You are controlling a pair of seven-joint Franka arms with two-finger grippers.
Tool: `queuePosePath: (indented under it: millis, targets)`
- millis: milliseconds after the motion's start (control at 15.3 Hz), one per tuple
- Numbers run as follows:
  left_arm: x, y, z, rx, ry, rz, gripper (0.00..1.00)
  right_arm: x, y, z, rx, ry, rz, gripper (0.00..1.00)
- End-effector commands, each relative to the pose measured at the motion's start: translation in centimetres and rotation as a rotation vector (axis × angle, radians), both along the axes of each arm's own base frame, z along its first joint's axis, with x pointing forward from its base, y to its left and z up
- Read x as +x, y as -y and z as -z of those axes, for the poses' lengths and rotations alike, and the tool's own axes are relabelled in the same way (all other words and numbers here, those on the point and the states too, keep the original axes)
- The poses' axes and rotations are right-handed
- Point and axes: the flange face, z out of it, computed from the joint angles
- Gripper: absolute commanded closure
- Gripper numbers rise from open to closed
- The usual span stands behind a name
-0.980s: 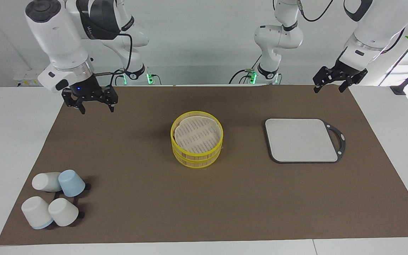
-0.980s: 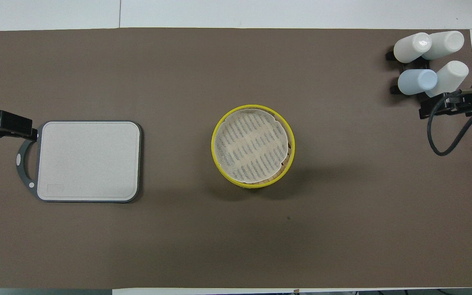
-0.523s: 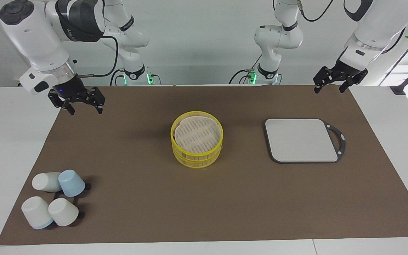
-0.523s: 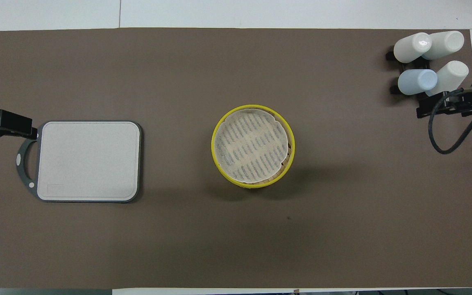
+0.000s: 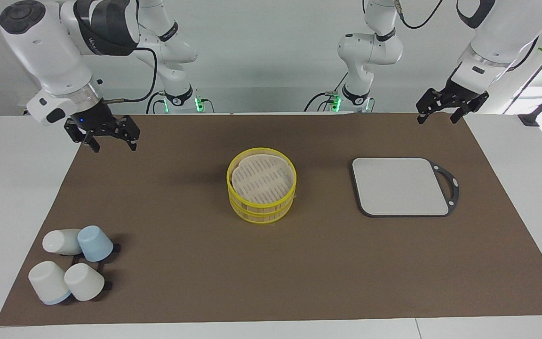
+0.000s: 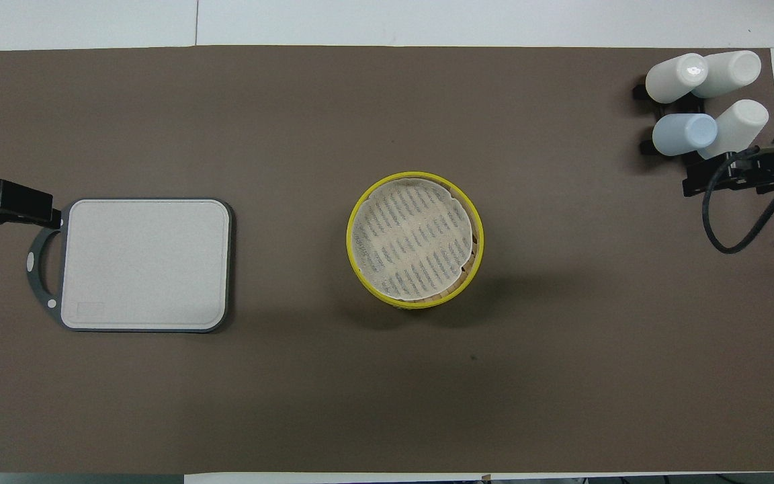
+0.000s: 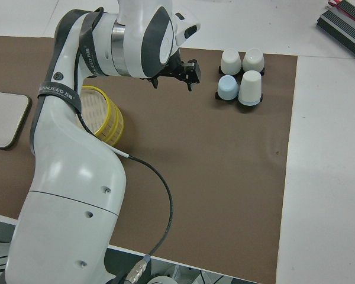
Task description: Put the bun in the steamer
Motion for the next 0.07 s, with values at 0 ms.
queuePosePath:
  millis: [0]
  targets:
    - [0.30,0.01,-0.37,0.015,0.011,0.007,0.00,-0.56,0.42,0.04,0.009,-0.008,0.000,0.00]
